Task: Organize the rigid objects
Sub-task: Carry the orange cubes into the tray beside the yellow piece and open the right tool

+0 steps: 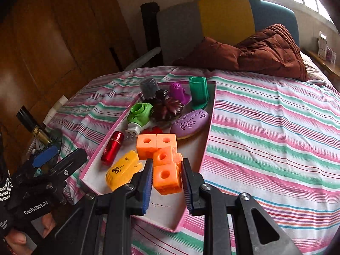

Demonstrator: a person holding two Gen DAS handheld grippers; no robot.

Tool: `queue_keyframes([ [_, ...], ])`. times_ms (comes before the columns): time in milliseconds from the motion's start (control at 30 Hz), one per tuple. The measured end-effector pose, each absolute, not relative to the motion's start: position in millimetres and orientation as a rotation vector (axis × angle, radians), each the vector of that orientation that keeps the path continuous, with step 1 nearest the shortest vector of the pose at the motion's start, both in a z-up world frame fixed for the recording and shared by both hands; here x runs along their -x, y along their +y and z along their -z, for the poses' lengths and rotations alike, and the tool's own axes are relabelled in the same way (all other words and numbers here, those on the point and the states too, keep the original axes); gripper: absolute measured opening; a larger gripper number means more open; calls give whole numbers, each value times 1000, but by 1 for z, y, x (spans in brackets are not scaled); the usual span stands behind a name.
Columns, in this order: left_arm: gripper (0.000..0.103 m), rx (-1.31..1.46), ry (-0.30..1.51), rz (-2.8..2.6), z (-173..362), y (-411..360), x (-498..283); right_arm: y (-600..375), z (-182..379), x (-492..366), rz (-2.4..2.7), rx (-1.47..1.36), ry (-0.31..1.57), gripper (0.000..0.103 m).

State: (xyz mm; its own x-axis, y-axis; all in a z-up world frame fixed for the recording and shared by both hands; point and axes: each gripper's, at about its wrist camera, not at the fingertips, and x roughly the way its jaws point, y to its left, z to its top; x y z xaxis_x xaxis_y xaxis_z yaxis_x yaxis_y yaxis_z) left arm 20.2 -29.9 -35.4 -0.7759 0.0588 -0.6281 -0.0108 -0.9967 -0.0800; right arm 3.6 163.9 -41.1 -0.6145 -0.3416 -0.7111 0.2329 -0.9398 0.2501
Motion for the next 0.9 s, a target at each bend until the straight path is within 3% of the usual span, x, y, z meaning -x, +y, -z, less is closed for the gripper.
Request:
queue_keyframes([
  [900,103,1047,-206,-3010,17,-46,-23,149,63,14,2608,-1328,-167,25],
])
